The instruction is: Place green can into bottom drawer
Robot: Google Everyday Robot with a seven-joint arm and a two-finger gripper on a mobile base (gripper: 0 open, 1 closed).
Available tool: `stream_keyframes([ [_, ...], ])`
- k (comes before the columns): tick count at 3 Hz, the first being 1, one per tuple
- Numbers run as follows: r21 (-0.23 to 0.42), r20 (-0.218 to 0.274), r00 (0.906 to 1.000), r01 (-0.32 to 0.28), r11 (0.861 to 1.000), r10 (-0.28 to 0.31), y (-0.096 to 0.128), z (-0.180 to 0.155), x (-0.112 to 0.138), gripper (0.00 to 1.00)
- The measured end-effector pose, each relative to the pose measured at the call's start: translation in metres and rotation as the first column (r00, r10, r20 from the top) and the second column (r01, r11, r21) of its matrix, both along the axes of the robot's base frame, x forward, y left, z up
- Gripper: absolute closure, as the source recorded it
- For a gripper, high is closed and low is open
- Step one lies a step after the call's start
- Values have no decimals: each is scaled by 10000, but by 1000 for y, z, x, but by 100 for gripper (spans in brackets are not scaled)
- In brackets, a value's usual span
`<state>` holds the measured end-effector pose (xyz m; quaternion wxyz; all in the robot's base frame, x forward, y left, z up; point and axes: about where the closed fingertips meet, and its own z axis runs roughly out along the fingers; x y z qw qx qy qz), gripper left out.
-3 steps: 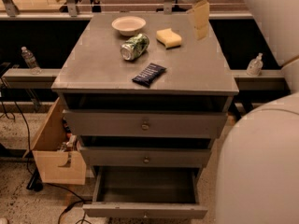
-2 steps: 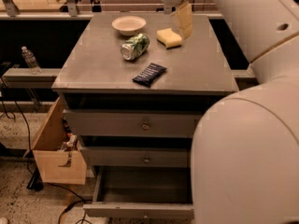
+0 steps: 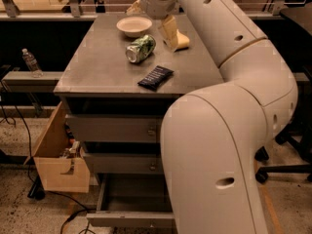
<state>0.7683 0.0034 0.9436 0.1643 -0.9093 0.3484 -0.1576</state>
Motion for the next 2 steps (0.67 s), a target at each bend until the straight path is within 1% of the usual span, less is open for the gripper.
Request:
stream_keyframes([
  [1, -15, 44, 10000, -57, 10000, 57, 4, -4, 5, 0],
  [2, -516, -269, 9996, -11, 9987, -3, 9, -32, 18, 0],
])
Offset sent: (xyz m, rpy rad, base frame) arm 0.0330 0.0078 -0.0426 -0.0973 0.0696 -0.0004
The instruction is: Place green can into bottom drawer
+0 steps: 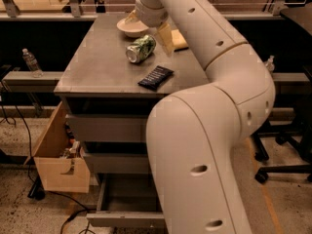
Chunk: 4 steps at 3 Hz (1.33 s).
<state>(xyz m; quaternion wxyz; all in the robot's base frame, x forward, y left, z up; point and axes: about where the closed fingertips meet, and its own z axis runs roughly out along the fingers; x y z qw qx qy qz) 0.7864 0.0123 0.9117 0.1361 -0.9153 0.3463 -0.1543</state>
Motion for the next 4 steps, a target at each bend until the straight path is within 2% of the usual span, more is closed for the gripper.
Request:
stream_keyframes([
  [2, -984, -315, 9990, 287, 9947, -320, -1, -32, 17, 0],
  [3, -1167, -351, 9991, 196, 9930, -238, 5, -39, 22, 0],
  [4, -1071, -561, 9983, 108, 9942, -169, 9, -49, 23, 16],
])
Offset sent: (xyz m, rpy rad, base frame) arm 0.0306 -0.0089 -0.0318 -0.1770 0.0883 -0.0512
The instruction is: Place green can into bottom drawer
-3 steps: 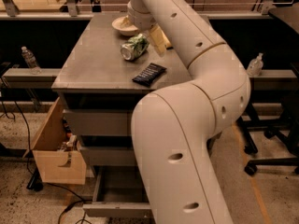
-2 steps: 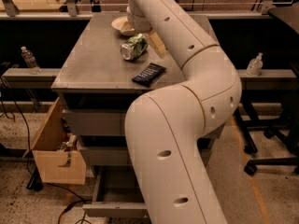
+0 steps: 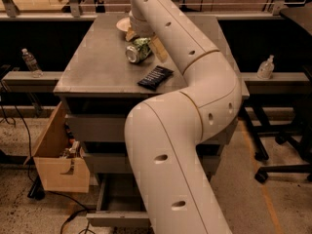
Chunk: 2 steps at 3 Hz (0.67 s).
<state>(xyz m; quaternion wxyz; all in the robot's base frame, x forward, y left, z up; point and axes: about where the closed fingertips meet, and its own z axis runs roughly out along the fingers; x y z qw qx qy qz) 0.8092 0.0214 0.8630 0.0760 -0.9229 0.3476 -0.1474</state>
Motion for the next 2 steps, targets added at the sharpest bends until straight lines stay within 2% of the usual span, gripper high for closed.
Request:
stream_keyframes([
  [2, 220, -259, 9996, -103, 9997, 108, 6, -9, 0, 63],
])
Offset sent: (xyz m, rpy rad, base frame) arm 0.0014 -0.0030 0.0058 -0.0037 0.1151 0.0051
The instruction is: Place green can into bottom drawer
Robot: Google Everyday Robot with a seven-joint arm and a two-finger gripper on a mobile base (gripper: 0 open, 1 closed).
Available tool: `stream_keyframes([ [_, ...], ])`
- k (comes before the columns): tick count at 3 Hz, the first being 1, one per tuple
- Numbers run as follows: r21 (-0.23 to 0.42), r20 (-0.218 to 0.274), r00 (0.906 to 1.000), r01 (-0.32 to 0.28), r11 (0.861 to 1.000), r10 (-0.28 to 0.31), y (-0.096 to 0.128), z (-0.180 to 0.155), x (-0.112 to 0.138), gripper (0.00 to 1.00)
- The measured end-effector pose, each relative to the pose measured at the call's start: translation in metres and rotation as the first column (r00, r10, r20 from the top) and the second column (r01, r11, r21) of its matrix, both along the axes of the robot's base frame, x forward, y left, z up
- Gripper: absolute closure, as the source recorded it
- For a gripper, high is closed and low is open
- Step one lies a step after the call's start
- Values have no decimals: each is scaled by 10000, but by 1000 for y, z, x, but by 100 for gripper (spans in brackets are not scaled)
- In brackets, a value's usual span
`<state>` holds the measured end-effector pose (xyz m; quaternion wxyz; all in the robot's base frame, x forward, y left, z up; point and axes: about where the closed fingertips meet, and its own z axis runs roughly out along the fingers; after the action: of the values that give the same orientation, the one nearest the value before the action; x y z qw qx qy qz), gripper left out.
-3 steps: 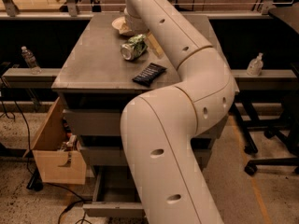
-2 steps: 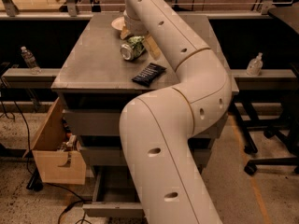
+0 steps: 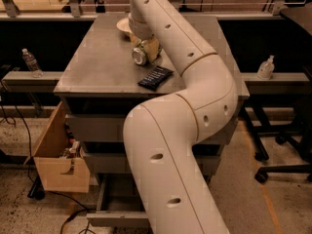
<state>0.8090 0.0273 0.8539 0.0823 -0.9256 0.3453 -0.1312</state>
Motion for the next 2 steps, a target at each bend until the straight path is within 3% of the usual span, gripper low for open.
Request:
stream_keyframes([
  [1, 28, 190, 9997, 125, 9999, -125, -5, 9, 2, 86],
  [2, 121, 617, 9970, 459, 9989, -466, -23, 36, 1, 100],
])
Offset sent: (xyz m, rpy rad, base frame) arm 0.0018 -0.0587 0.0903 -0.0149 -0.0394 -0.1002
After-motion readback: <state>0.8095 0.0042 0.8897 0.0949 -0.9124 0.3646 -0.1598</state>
